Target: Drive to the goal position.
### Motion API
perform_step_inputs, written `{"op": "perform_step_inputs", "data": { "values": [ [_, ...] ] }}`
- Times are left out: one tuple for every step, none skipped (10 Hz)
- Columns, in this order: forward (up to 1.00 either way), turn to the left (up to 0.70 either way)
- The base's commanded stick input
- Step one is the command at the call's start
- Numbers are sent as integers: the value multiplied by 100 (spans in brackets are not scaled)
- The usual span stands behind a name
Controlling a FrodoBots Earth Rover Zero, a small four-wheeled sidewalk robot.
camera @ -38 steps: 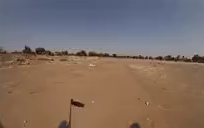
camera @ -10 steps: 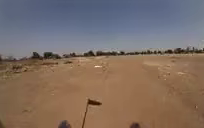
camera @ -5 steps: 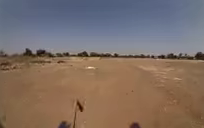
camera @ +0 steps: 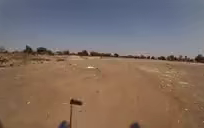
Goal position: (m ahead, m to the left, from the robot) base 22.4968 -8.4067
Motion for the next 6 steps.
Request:
{"op": "perform_step_inputs", "data": {
  "values": [
    [50,0],
    [50,-17],
    [50,-37],
    [50,-50],
    [50,-50],
    [50,-50]
  ]
}}
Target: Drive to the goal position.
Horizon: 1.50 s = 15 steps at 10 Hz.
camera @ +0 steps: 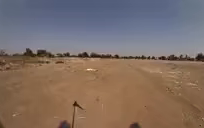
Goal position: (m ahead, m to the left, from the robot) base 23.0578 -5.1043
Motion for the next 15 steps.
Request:
{"op": "perform_step_inputs", "data": {
  "values": [
    [50,-46],
    [50,-19],
    [50,0],
    [50,0],
    [50,0],
    [50,0],
    [50,0],
    [50,0],
    [50,0],
    [50,0],
    [50,0],
    [50,0],
    [50,0],
    [50,0],
    [50,0]
  ]
}}
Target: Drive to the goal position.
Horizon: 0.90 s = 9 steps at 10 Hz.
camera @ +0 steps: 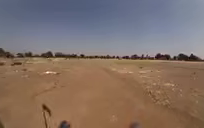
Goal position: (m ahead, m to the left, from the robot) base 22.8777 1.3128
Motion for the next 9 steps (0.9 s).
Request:
{"op": "perform_step_inputs", "data": {
  "values": [
    [50,0],
    [50,0],
    [50,0],
    [50,0],
    [50,0],
    [50,0],
    [50,0],
    [50,0],
    [50,0]
  ]
}}
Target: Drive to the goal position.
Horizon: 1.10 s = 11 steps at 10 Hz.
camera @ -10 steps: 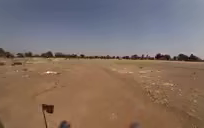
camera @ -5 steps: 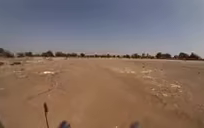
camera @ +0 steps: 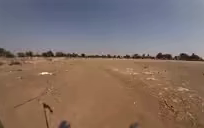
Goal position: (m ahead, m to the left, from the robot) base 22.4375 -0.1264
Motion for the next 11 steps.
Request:
{"op": "perform_step_inputs", "data": {
  "values": [
    [50,0],
    [50,0],
    [50,0],
    [50,0],
    [50,0],
    [50,0],
    [50,7],
    [50,25],
    [50,44],
    [50,43],
    [50,33]
  ]
}}
